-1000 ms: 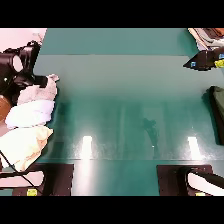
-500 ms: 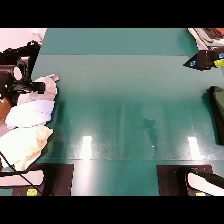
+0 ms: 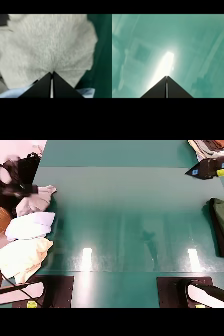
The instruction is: Fold the shirts.
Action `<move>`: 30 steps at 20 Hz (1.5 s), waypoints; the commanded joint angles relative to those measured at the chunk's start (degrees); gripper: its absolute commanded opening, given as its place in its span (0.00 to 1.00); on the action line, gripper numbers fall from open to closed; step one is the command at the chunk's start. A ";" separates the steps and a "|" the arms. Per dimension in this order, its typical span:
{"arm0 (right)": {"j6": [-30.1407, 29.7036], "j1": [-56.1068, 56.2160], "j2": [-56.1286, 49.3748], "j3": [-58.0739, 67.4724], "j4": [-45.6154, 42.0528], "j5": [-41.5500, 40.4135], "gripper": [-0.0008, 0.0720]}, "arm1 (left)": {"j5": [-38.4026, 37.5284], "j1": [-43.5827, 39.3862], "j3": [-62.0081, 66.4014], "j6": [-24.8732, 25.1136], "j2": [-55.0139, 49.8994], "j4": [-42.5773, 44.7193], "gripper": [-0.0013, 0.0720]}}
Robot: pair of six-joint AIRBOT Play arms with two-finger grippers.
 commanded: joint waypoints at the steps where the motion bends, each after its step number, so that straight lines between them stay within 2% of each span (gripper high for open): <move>1: 0.00 0.04 1.07 4.50 -0.02 -2.99 0.03 | -7.10 -2.19 10.21 1.09 8.96 -0.79 0.05; 5: -0.02 0.04 1.01 13.38 -0.04 -4.55 0.03 | -12.74 -13.49 21.07 1.01 19.91 -0.81 0.04; 8: -0.02 0.04 1.01 17.68 -0.04 -4.74 0.03 | -16.85 -25.57 24.46 -0.42 21.05 -1.16 0.04; 10: -0.02 0.04 1.01 18.99 -0.04 -4.37 0.03 | -18.29 -33.88 22.97 -2.47 19.23 -1.62 0.05; 13: -0.02 0.04 1.01 19.26 -0.04 -3.67 0.03 | -17.20 -44.00 18.49 -2.38 13.46 -6.80 0.05; 16: -0.02 0.04 0.98 19.19 -0.04 -2.03 0.03 | -12.76 -50.53 15.21 1.33 4.79 -16.48 0.05; 17: -0.02 0.04 1.01 19.19 -0.07 -1.46 0.03 | -11.13 -51.56 15.17 3.80 1.92 -19.17 0.24; 18: -0.02 0.04 1.01 19.19 -0.04 -0.79 0.03 | -9.68 -51.80 15.19 4.68 -0.48 -20.59 0.68; 19: -0.02 0.04 1.01 19.19 -0.07 0.07 0.03 | -9.03 -51.47 15.19 4.66 -1.97 -19.71 0.79; 20: -0.02 0.04 1.01 19.19 -0.09 0.68 0.03 | -9.60 -50.60 15.19 4.57 -2.47 -17.38 0.76; 23: -0.02 0.04 1.01 19.19 -0.11 0.74 0.03 | -15.47 -43.82 14.95 3.52 -2.47 -12.92 0.76; 27: -0.02 0.04 0.81 19.17 -0.11 0.70 0.03 | -18.23 -35.54 5.99 3.63 -2.47 -20.02 0.76; 30: -0.02 0.04 0.55 19.17 -0.13 0.76 0.03 | -17.44 -34.60 -6.16 3.63 -2.47 -21.68 0.76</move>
